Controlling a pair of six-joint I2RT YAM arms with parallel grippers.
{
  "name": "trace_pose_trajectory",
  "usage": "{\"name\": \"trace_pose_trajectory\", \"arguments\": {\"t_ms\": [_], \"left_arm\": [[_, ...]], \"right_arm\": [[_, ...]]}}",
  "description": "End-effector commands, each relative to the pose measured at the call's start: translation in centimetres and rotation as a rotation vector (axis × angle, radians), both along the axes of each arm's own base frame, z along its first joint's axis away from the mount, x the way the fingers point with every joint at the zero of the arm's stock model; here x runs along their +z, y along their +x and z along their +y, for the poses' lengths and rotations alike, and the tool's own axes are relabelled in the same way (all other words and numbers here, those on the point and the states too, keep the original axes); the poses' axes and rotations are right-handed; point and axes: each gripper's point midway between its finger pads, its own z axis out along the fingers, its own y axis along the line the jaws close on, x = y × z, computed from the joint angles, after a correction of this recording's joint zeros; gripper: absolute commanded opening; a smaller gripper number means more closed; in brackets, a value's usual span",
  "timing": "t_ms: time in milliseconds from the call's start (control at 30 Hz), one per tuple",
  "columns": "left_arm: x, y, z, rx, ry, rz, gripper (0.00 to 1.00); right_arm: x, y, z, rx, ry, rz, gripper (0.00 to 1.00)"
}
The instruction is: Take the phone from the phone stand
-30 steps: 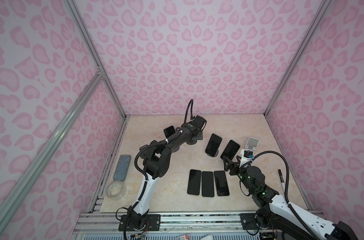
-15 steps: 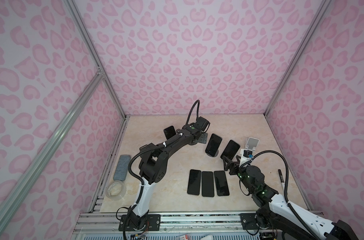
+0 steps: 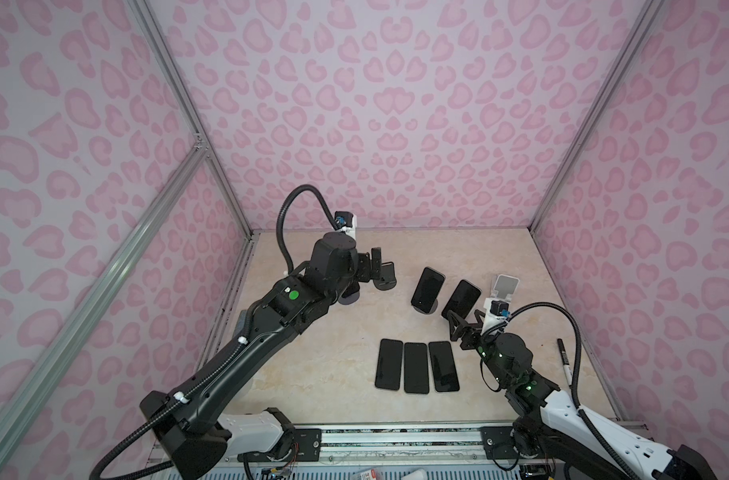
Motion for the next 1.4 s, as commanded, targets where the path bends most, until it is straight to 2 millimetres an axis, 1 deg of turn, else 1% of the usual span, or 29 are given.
{"name": "trace_pose_trajectory", "arguments": {"t_ms": [0,67,133,167,267,333,433,533,633,733,800,833,900,967,1067,1100,1233,1367], "left_arm": [[-1.1,-1.5,3.0,0.071,0.006,-0.031,0.98],[-1.6,-2.6,5.0,0.114,0.003,-0.062,0.98],[-1.6,-3.2,7.0,0.169,-0.001,-0.096,0.99],[-1.5,-3.4,8.2,0.212,-0.003,-0.115,0.99],[-0.2,-4.3,11.0,0.3,-0.007,-0.184,0.99],[-0.4,-5.0,12.4,0.351,-0.001,-0.196,0.99],[-1.6,-6.1,13.4,0.374,-0.031,-0.182,0.99],[-1.8,-7.3,13.5,0.333,-0.066,-0.196,1.0],[-0.9,-7.6,13.7,0.325,-0.066,-0.22,0.97],[0.8,-7.1,13.2,0.308,-0.063,-0.242,0.96],[1.8,-6.4,12.5,0.293,-0.052,-0.259,0.96],[1.9,-5.9,12.2,0.287,-0.032,-0.263,0.96],[1.4,-4.9,12.2,0.323,0.003,-0.255,0.96],[0.1,-4.2,12.3,0.352,0.021,-0.226,0.96],[-1.5,-4.3,12.3,0.355,-0.031,-0.212,0.96],[-1.6,-4.4,12.2,0.343,-0.054,-0.215,0.96],[-1.5,-5.1,12.8,0.355,-0.11,-0.235,0.96],[0.1,-5.8,12.8,0.332,-0.137,-0.229,0.96]], "right_arm": [[0.3,0.1,0.5,0.018,0.014,-0.007,0.93],[0.3,0.1,0.5,0.019,0.012,-0.009,0.93],[0.3,0.0,0.4,0.015,0.007,-0.011,0.93],[0.4,0.1,0.3,0.009,0.005,-0.014,0.93],[0.8,0.2,0.4,0.004,-0.004,-0.021,0.93],[1.4,0.4,0.8,0.017,-0.015,-0.02,0.93],[2.4,0.4,2.0,0.051,-0.045,-0.016,0.92],[2.9,0.2,3.5,0.085,-0.073,-0.007,0.92],[3.4,0.1,4.9,0.094,-0.112,-0.01,0.92],[4.8,0.4,6.7,0.105,-0.153,-0.033,0.92],[5.6,0.8,7.8,0.109,-0.184,-0.04,0.91],[6.2,1.2,8.4,0.111,-0.19,-0.047,0.91],[7.3,1.7,9.6,0.118,-0.189,-0.062,0.91],[8.5,2.3,10.8,0.128,-0.194,-0.078,0.91],[9.9,2.9,12.6,0.153,-0.22,-0.093,0.91],[10.1,3.1,13.1,0.162,-0.233,-0.092,0.92],[11.0,4.3,15.3,0.187,-0.279,-0.071,0.92],[11.8,5.1,17.4,0.215,-0.309,-0.06,0.91]]}}
